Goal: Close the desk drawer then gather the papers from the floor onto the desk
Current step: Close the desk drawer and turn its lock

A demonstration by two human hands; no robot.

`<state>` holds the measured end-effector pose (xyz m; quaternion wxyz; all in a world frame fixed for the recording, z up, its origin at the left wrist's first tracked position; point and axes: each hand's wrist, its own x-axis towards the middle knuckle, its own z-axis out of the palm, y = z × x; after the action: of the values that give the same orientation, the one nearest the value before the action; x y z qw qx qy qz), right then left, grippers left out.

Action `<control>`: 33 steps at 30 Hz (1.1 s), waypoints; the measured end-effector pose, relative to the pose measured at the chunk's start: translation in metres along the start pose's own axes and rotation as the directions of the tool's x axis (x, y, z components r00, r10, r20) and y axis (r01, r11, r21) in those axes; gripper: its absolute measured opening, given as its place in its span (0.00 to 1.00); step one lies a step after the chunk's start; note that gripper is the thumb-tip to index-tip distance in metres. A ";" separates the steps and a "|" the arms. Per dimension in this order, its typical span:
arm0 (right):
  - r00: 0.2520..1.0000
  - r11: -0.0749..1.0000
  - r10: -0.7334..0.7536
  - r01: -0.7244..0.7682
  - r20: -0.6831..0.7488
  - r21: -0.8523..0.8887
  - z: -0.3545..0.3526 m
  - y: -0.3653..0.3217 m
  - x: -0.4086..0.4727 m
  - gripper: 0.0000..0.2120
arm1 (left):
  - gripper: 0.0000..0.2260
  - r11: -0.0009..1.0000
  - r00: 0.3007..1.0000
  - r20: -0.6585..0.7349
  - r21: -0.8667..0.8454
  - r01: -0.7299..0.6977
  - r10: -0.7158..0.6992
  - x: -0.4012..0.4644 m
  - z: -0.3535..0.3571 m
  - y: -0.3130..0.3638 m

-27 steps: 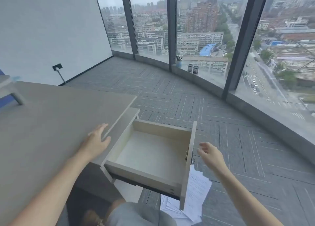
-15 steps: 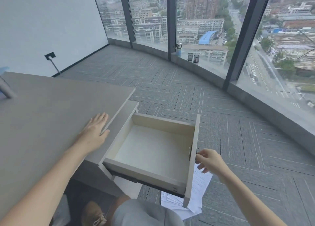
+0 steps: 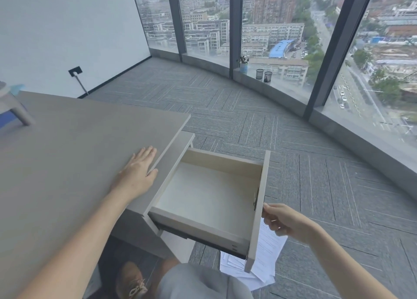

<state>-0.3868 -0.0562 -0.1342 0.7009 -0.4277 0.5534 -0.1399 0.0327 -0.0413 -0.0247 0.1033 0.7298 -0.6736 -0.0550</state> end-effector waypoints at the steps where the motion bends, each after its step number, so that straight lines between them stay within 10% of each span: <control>1: 1.000 1.000 -0.004 0.004 0.004 -0.002 0.003 -0.001 0.002 0.15 | 0.29 1.000 1.000 0.001 0.005 0.000 0.000 0.000 0.000 0.000; 33: 0.998 0.981 0.029 -0.019 0.048 -0.191 0.146 -0.082 0.103 0.12 | 0.30 0.999 0.999 -0.031 0.035 -0.021 0.022 -0.005 -0.003 0.006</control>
<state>-0.1981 -0.1088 -0.1368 0.6721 -0.4894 0.5516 -0.0672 0.0266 -0.0368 -0.0208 0.1018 0.7248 -0.6807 -0.0309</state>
